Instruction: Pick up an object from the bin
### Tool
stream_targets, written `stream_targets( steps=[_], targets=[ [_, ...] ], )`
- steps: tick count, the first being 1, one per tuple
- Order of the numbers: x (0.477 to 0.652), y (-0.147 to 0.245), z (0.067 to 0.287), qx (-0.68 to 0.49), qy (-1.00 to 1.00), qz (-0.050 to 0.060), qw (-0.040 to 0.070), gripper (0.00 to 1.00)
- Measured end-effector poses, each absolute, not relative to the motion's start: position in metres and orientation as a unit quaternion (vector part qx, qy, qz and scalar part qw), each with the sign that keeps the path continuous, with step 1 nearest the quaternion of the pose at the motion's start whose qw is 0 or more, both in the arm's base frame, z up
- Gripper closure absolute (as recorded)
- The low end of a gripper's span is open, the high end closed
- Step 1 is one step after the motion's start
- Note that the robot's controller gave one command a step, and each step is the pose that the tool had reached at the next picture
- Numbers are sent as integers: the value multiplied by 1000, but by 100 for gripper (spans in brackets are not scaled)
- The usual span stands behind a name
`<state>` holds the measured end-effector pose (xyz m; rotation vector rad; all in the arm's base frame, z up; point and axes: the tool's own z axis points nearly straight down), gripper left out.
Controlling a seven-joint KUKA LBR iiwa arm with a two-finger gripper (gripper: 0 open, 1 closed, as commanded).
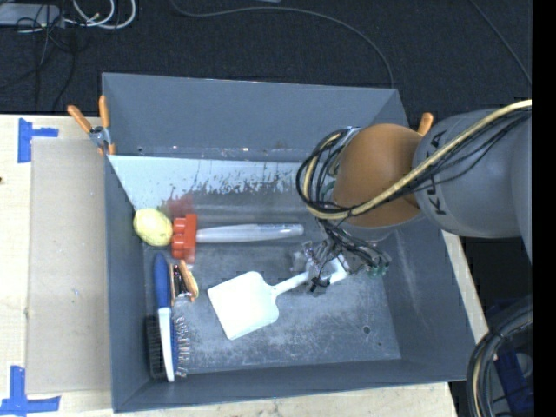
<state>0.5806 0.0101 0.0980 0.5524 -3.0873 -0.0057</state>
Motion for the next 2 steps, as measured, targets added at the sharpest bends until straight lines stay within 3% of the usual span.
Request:
stream_targets(
  steps=[2],
  targets=[
    [581, 11, 118, 176, -984, -2, 2, 100]
  ],
)
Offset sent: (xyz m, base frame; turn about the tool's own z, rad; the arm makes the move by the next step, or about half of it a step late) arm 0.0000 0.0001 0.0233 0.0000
